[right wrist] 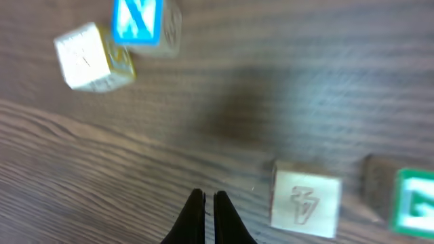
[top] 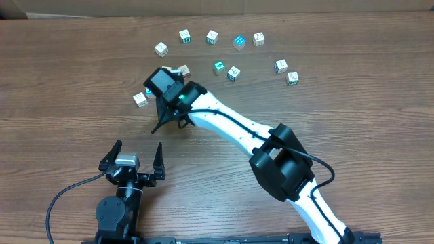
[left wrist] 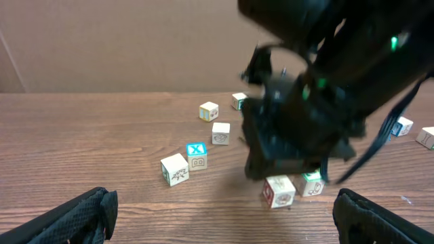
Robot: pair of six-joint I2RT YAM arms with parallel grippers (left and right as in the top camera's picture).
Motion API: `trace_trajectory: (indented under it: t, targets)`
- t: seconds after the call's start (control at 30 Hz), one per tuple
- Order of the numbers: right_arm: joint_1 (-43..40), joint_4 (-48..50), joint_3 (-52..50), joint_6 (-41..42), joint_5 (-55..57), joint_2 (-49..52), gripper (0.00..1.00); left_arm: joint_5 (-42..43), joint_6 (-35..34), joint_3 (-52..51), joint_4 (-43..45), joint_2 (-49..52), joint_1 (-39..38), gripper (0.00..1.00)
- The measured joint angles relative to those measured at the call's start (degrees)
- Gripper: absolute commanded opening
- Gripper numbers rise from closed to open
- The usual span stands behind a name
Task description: Form a horizontal line
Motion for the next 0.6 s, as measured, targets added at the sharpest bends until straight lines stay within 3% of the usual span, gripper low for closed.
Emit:
trace_trajectory:
  t: [0.6]
  targets:
    - [-0.7,1.4,-3.6,0.4,3.7,2.0,0.04,0.0,0.0,0.0,0.0,0.0,0.0,1.00]
